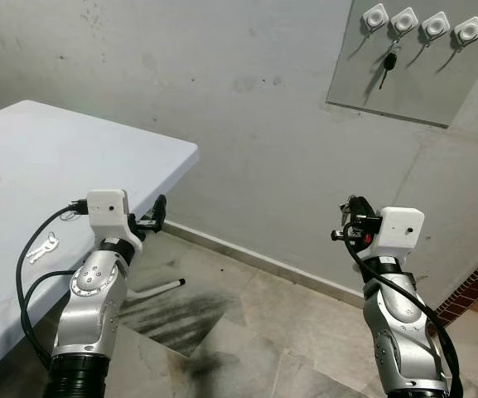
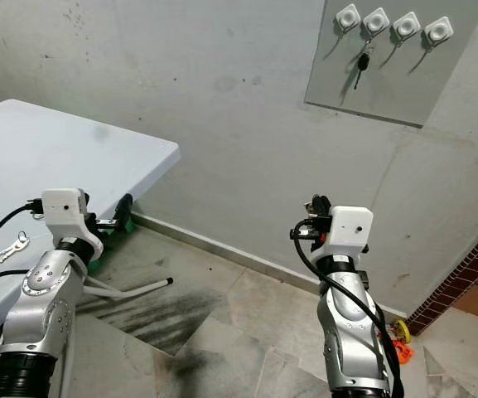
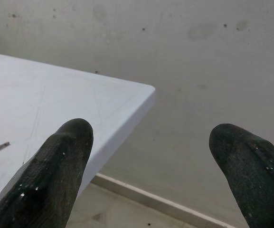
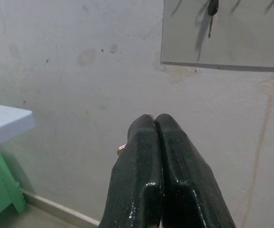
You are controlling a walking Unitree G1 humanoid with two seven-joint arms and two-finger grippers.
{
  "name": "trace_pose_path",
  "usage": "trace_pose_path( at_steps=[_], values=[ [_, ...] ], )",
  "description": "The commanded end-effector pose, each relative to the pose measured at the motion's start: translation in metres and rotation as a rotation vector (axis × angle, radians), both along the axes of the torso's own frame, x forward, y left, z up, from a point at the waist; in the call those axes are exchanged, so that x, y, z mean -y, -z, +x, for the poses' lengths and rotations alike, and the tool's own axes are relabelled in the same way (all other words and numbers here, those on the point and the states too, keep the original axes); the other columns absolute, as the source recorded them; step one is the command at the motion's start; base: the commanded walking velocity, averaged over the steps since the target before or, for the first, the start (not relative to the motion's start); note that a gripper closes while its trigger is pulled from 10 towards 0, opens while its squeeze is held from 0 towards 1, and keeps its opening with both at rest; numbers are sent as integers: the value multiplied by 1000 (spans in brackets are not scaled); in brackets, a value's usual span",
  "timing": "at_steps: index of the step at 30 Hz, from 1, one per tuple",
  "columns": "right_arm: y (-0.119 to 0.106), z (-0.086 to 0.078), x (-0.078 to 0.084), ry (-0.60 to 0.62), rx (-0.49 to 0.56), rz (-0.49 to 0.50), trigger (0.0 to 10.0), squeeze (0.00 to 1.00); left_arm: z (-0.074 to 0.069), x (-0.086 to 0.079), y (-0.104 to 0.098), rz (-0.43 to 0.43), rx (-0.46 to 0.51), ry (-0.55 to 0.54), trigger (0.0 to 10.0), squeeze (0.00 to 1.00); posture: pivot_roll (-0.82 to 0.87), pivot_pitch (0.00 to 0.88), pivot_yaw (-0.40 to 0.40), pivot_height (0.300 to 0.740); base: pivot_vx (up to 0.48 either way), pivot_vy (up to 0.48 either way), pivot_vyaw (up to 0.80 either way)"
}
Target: Hang keys on a hook
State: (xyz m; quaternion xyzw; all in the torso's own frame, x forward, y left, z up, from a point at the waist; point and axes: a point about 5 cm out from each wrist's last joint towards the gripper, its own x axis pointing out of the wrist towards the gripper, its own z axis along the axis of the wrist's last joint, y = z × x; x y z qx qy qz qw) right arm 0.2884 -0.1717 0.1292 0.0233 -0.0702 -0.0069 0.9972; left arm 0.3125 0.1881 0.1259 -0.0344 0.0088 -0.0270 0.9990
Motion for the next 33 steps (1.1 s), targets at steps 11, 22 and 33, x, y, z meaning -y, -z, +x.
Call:
trace_pose_path(
  at_steps=[11, 22, 33],
  values=[
    [-3, 1, -2, -6, 14, -3, 10000, 0, 2, 1, -9, 17, 24, 20, 10000, 0, 20, 0, 10, 740, 270, 0, 0],
    [-2, -1, -2, -5, 10, -1, 10000, 0, 1, 2, -8, 21, 21, 24, 10000, 0, 21, 0, 11, 740, 272, 0, 0],
    [-1, -1, -1, -3, 4, -1, 10000, 0, 0, 3, -8, 31, 20, 32, 10000, 0, 22, 0, 11, 740, 273, 0, 0]
  ],
)
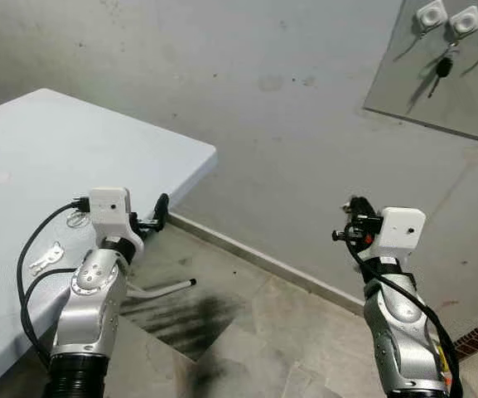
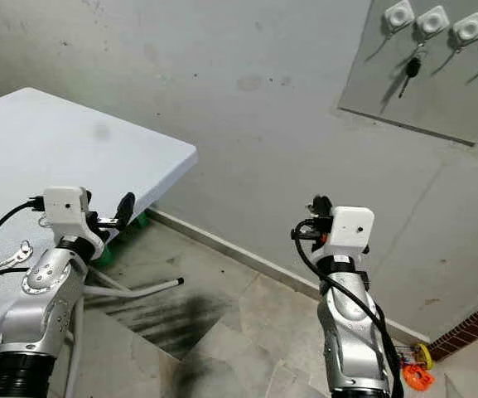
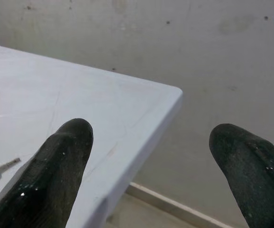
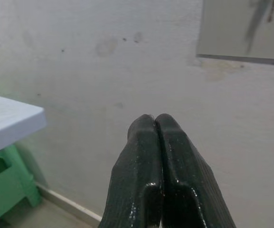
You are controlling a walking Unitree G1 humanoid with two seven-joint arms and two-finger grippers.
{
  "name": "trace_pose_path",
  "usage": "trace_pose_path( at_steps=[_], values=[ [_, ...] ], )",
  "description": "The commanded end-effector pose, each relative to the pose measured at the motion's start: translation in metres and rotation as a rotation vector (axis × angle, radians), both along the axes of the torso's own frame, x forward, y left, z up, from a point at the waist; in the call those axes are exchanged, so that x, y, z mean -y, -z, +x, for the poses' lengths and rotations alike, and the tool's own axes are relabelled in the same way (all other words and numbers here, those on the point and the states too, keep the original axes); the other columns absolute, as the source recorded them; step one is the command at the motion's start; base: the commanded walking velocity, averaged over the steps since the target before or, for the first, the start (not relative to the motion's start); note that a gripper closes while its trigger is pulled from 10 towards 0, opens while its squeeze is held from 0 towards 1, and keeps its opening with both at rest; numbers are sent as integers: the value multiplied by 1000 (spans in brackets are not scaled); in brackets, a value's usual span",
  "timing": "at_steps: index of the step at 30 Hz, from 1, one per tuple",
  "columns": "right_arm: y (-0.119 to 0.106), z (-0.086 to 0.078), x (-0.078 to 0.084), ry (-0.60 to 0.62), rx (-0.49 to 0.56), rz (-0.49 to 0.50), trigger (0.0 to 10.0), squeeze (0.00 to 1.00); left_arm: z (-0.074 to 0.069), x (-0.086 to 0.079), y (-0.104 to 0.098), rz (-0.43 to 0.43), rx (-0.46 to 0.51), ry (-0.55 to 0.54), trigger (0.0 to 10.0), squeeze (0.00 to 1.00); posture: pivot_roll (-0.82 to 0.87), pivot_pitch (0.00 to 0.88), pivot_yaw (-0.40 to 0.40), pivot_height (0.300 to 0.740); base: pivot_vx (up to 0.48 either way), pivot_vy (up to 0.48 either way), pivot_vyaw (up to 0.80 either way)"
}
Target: Hang keys on a hook
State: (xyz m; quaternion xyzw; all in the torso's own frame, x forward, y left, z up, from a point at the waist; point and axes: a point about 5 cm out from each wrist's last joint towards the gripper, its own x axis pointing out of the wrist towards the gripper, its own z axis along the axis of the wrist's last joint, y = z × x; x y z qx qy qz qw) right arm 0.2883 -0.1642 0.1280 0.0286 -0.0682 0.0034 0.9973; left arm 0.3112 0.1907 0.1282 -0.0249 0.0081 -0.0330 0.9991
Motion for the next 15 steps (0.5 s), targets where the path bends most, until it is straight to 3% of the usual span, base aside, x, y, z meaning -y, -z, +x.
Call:
trace_pose_path(
  at_steps=[1, 15],
  values=[
    [-2, -1, 6, 19, 8, -10, 10000, 0, 1, 5, -6, 12, 18, 20, 10000, 0, 22, 0, 11, 740, 270, 0, 0],
    [-1, -3, 8, 30, -6, -5, 10000, 0, 1, 7, -7, 14, 17, 30, 10000, 0, 20, 0, 14, 740, 272, 0, 0]
  ],
)
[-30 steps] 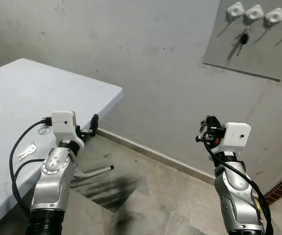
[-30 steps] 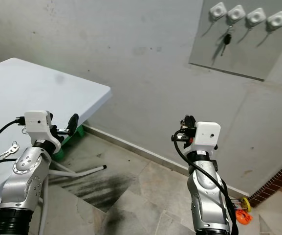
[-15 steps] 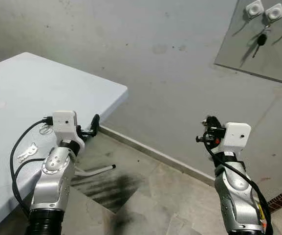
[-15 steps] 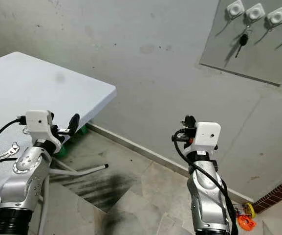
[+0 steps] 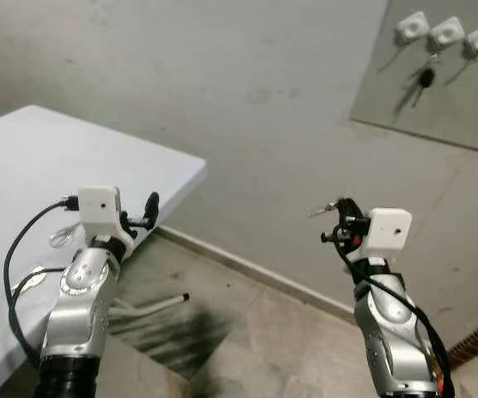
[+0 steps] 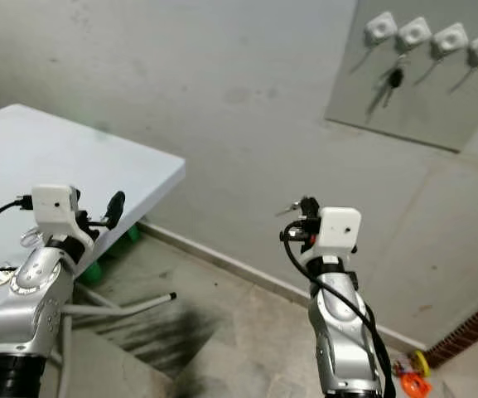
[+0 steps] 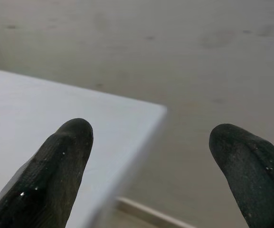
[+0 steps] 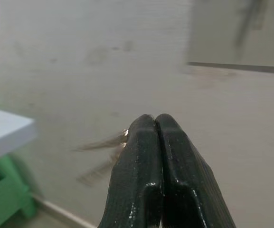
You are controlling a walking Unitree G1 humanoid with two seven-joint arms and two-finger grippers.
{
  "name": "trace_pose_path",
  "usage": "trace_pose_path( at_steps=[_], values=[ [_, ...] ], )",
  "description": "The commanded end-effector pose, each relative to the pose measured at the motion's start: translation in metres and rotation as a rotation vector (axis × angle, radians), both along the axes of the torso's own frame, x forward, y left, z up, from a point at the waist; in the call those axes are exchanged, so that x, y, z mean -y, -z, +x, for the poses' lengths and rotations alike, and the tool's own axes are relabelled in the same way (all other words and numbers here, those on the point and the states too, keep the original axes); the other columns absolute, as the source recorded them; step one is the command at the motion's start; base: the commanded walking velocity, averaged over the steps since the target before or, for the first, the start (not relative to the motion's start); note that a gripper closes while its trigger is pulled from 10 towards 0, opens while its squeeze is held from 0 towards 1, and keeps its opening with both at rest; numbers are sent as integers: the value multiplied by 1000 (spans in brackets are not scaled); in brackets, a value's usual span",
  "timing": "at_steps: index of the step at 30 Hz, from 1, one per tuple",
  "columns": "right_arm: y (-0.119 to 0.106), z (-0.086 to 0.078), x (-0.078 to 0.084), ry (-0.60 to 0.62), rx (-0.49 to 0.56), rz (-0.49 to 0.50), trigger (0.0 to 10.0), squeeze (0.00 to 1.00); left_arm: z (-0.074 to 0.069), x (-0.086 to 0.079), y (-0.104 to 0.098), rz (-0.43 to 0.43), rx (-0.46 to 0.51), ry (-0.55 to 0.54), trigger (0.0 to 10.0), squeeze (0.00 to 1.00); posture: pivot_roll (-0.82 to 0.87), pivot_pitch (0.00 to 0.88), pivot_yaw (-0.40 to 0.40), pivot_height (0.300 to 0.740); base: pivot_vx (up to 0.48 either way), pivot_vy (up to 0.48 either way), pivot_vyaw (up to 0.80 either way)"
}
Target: Hang keys on a hook
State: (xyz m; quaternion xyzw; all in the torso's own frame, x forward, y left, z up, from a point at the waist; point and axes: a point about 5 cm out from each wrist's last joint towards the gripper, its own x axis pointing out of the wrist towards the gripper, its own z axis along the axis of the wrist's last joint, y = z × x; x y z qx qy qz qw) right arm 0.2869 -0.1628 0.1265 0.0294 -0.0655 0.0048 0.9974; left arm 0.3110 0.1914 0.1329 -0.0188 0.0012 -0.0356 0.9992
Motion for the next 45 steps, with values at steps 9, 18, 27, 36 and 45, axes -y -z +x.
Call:
trace_pose_path(
  at_steps=[9, 18, 27, 36, 45],
  values=[
    [-1, -2, 9, 38, -16, 0, 10000, 0, 0, 8, -2, 4, -1, 31, 10000, 0, 17, 0, 17, 740, 272, 0, -602],
    [0, -3, 10, 42, -22, -1, 10000, 0, 0, 9, -2, 5, -5, 33, 10000, 0, 16, 0, 18, 740, 273, 0, -734],
    [1, -4, 8, 41, -33, 5, 10000, 0, -1, 9, -1, 7, -8, 32, 10000, 0, 18, 0, 18, 740, 273, 0, -157],
    [-1, -5, 7, 36, -12, 7, 10000, 0, -2, 8, 0, 6, -12, 33, 10000, 0, 18, 0, 18, 740, 270, 0, -397],
    [0, -5, 7, 37, -23, 14, 10000, 0, -3, 9, 0, 10, -13, 37, 10000, 0, 18, 0, 18, 740, 269, 0, -243]
  ],
)
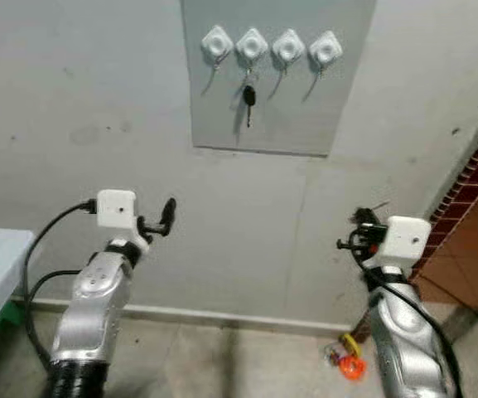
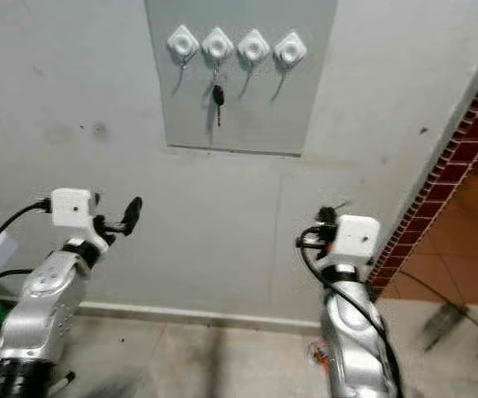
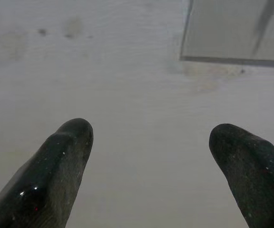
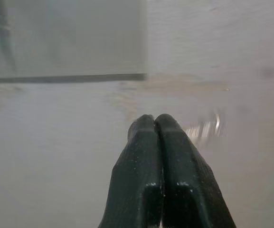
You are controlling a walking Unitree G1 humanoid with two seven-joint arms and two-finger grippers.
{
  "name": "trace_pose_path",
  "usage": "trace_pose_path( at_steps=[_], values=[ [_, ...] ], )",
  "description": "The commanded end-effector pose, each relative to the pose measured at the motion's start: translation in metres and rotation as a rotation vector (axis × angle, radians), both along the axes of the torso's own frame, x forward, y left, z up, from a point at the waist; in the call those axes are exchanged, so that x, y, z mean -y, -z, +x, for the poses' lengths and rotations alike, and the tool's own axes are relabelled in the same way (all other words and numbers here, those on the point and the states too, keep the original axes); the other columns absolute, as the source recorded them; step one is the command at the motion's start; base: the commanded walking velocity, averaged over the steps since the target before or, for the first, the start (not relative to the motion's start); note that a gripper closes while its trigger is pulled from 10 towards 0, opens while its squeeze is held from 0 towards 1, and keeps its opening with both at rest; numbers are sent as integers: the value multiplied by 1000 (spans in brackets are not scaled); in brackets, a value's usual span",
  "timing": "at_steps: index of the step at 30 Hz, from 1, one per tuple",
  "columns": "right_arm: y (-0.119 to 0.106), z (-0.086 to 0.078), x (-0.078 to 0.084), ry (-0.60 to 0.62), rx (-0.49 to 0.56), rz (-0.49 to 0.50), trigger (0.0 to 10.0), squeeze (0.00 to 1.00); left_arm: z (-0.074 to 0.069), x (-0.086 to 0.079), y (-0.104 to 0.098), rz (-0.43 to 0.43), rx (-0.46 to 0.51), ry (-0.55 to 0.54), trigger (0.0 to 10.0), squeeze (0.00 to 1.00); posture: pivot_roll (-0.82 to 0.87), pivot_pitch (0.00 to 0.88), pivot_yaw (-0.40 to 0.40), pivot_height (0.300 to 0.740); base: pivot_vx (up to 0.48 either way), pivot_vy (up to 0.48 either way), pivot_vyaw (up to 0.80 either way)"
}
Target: Hang keys on a hook
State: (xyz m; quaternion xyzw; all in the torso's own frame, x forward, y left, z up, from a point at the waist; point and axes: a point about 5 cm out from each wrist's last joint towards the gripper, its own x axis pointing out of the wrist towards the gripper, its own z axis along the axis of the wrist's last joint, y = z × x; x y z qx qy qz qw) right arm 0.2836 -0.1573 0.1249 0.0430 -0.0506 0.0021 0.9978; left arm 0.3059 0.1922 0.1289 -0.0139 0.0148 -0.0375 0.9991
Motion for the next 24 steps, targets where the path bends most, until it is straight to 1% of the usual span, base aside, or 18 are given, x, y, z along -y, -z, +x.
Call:
trace_pose_path(
  at_steps=[1, 2, 20, 23, 24],
  values=[
    [-2, -2, 12, 35, 13, -7, 10000, 0, 3, 10, -4, -1, 14, 33, 10000, 0, 17, 0, 18, 740, 262, 0, 0],
    [-2, -2, 13, 36, 13, -19, 10000, 0, 3, 11, -4, -2, 14, 34, 10000, 0, 17, 0, 18, 740, 274, 0, 0],
    [-2, -2, 12, 30, 12, -21, 10000, 0, 3, 13, -5, -7, 18, 38, 10000, 0, 18, 0, 16, 740, 262, 0, 0],
    [-1, -2, 12, 31, 6, -24, 10000, 0, 1, 16, -5, -24, 21, 45, 10000, 0, 17, 0, 15, 740, 0, 0, 0],
    [-1, -3, 13, 32, 2, -26, 10000, 0, 1, 16, -5, -15, 20, 41, 10000, 0, 16, 0, 16, 740, 0, 0, 0]
  ],
)
